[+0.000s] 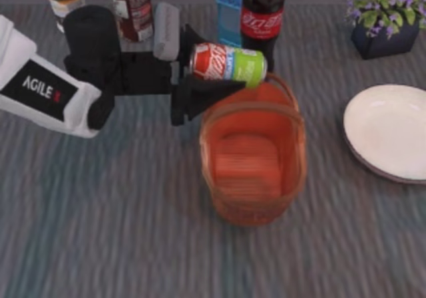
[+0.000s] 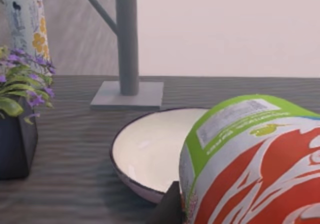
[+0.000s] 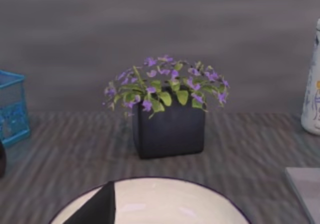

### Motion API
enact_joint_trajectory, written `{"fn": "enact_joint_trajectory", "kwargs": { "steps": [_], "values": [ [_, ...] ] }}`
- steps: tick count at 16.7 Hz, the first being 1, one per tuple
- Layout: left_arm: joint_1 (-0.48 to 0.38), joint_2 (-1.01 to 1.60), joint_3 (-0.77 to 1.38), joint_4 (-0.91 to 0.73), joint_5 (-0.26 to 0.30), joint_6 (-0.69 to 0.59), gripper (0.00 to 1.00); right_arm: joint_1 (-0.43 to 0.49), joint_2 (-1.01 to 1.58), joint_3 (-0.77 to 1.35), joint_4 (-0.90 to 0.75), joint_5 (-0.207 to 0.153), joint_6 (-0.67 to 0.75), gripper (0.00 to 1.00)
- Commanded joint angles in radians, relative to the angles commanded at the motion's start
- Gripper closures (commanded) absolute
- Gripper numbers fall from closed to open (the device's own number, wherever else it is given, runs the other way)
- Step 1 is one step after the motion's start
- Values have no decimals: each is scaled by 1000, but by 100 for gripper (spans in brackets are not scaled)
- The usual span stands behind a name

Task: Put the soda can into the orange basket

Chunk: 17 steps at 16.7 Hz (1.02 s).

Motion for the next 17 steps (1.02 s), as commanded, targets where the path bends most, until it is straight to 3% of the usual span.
{"fn": "enact_joint_trajectory", "kwargs": {
  "steps": [8,17],
  "values": [
    [0,0,0,0,0,0,2,0,0,0,0,0,0,0],
    [-4,-1,1,0,-1,0,0,0,0,0,0,0,0,0]
  ]
}}
